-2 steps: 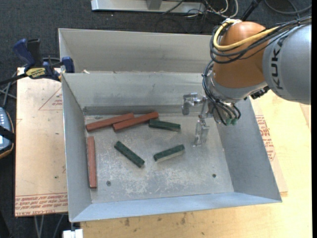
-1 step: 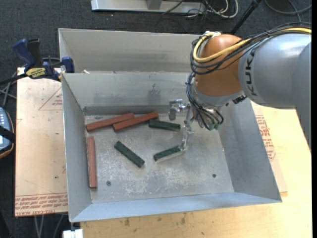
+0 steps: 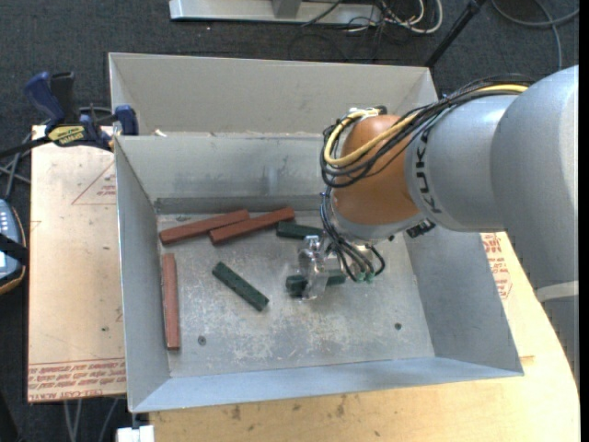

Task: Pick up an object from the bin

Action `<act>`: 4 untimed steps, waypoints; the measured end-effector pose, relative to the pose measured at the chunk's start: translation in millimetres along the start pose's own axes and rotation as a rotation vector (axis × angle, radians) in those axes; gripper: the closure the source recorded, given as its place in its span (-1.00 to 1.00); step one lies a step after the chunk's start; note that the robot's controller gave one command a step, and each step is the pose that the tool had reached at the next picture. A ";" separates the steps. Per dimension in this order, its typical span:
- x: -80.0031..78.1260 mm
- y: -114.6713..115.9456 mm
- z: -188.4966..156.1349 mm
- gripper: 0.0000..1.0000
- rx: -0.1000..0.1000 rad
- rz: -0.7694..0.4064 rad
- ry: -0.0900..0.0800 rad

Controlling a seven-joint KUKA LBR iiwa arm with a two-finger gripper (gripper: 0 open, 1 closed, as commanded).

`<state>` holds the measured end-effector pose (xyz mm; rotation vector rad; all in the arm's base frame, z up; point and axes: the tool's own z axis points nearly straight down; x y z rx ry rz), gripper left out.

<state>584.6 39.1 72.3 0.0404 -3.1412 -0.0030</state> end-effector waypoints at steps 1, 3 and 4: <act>0.0 0.0 0.0 1.00 0.000 0.000 0.000; -33.9 -82.7 -112.4 1.00 0.001 0.021 -0.003; -27.9 -82.2 -145.9 1.00 0.001 0.021 -0.001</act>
Offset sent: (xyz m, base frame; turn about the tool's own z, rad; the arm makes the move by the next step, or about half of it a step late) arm 0.0353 -0.0823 0.1123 0.0183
